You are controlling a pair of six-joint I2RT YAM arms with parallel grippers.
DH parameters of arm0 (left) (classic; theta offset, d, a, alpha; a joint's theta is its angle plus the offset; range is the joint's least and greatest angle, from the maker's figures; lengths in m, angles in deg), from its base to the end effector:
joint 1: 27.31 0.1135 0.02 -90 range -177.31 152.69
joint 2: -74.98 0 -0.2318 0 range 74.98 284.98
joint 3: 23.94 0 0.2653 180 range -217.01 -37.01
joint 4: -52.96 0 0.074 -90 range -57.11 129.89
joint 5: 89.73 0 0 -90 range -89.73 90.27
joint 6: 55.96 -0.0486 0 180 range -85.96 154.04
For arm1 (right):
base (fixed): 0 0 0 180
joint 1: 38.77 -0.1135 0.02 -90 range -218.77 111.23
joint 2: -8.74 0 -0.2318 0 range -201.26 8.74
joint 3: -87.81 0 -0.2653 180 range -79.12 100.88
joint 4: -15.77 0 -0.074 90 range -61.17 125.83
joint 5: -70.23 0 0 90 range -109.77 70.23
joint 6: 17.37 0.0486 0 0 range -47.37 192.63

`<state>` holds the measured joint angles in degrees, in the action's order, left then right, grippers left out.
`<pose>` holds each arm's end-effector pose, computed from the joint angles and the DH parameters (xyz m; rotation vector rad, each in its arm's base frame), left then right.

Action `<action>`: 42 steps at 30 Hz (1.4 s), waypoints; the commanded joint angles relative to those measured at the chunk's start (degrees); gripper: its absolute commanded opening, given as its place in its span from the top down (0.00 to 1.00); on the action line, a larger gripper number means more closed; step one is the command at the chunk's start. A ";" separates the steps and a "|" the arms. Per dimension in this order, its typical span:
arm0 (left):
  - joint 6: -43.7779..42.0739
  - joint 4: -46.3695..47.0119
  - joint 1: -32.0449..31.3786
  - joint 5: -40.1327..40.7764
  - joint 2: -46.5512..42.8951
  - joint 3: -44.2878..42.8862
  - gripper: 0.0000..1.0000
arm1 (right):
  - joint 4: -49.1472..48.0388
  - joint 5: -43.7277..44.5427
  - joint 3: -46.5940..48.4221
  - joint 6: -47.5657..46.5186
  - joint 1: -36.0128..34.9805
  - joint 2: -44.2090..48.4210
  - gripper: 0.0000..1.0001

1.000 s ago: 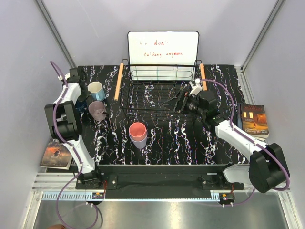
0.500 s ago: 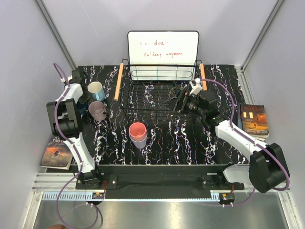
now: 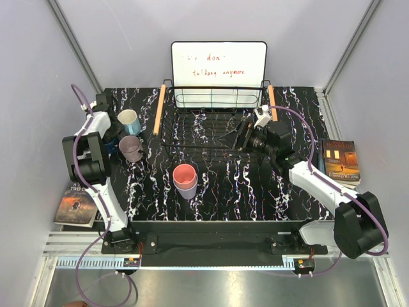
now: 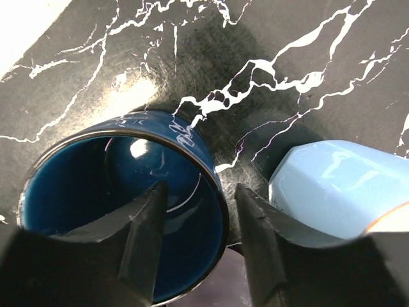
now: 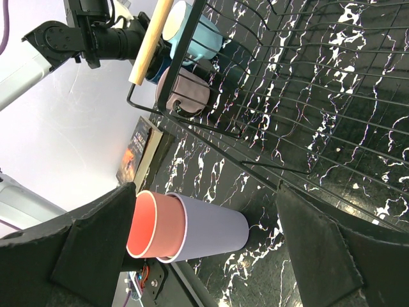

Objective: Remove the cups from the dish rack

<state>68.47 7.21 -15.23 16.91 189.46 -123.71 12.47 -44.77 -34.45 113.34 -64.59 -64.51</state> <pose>0.4196 0.1040 0.1522 -1.1068 2.3243 0.2376 0.2829 0.1597 0.2396 -0.0910 1.9325 1.1957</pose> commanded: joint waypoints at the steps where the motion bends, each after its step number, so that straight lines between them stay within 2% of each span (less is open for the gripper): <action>1: 0.02 1.66 0.14 0.06 -5.92 -2.34 0.44 | -2.09 -0.23 0.77 -0.63 -0.28 0.57 0.02; 6: 0.63 1.40 0.05 0.23 -10.05 -2.34 0.38 | -2.36 -0.67 0.77 -0.37 -0.19 0.57 0.02; 10: 1.42 0.61 -0.12 0.84 -16.89 -3.04 0.34 | -1.92 -0.41 1.30 -0.89 -0.19 0.74 0.02; 15: 1.08 0.26 -4.77 0.58 -24.99 -2.25 0.28 | -2.18 1.35 1.92 -1.59 -0.28 -0.13 0.02; 16: -0.23 0.26 -8.17 1.54 -28.05 -1.81 0.25 | -2.18 1.87 1.92 -1.86 -0.28 -0.66 0.02; 17: -1.12 0.08 -10.12 5.29 -29.65 -0.94 0.10 | -1.40 3.62 2.27 -2.38 -0.28 -1.01 0.02; 18: -2.00 -0.18 -11.80 7.16 -31.14 -0.41 0.04 | -0.52 4.59 2.62 -3.43 -0.28 -1.45 0.01; 19: -4.70 -0.01 -16.42 11.00 -34.29 0.29 0.01 | 0.53 5.56 2.62 -3.79 -0.37 -1.45 0.01; 22: -7.80 0.17 -22.95 14.91 -39.48 3.10 0.01 | 4.47 10.13 3.58 -5.81 -0.37 -0.49 0.00; 24: -7.72 -0.10 -25.51 14.21 -42.04 6.18 0.01 | 7.73 14.96 4.90 -8.08 -0.72 0.21 0.00; 27: -6.32 -0.53 -32.87 12.89 -47.39 11.36 0.01 | 15.98 22.60 8.76 -12.47 -1.77 1.44 0.00; 31: -4.99 -0.89 -41.24 15.34 -51.10 19.17 0.01 | 24.96 33.22 15.78 -17.23 -2.56 2.24 0.00; 36: -5.69 -0.89 -51.95 20.70 -53.21 23.06 0.01 | 34.80 46.07 23.17 -23.21 -5.11 1.27 0.00; 38: -6.22 -0.71 -53.82 22.90 -53.30 23.76 0.01 | 36.30 49.94 24.24 -24.00 -5.38 1.27 0.00; 42: -7.01 -0.45 -54.61 22.56 -53.04 23.68 0.01 | 38.07 51.71 25.65 -24.10 -5.38 1.36 0.00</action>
<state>62.68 4.41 -69.48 35.38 138.31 -99.51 45.57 -0.99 -11.48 92.05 -69.53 -64.36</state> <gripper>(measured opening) 0.987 0.994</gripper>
